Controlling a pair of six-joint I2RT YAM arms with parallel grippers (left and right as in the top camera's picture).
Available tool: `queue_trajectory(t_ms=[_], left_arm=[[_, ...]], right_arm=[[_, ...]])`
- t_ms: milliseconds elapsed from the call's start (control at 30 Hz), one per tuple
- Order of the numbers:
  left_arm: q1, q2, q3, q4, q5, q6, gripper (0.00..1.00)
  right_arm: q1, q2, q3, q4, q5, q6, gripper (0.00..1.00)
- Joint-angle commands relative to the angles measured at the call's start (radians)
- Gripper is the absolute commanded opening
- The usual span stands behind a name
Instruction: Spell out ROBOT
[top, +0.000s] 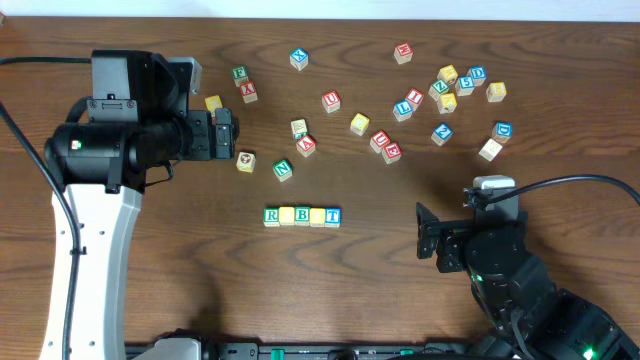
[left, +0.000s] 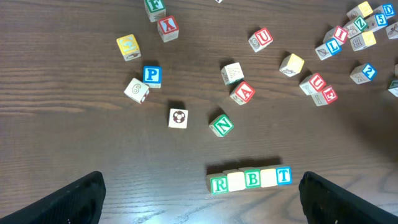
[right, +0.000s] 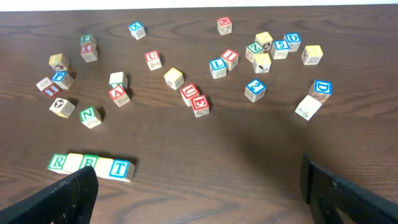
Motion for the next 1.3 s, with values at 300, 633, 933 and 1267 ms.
queue_trajectory(t_ms=[300, 633, 933, 1267], left_arm=[[0.003, 0.0, 0.018, -0.003, 0.008, 0.018, 0.98], [-0.001, -0.082, 0.011, -0.013, -0.008, 0.02, 0.98], [-0.039, -0.471, -0.267, 0.045, -0.01, 0.017, 0.98], [-0.054, -1.049, -0.83, 0.448, -0.01, 0.006, 0.98]], right_arm=[[-0.004, 0.002, -0.001, -0.005, 0.004, -0.015, 0.99], [-0.004, 0.002, -0.001, -0.005, 0.004, -0.015, 0.99], [-0.004, 0.002, -0.001, -0.005, 0.004, -0.015, 0.99], [-0.004, 0.002, -0.001, -0.005, 0.004, -0.015, 0.99]])
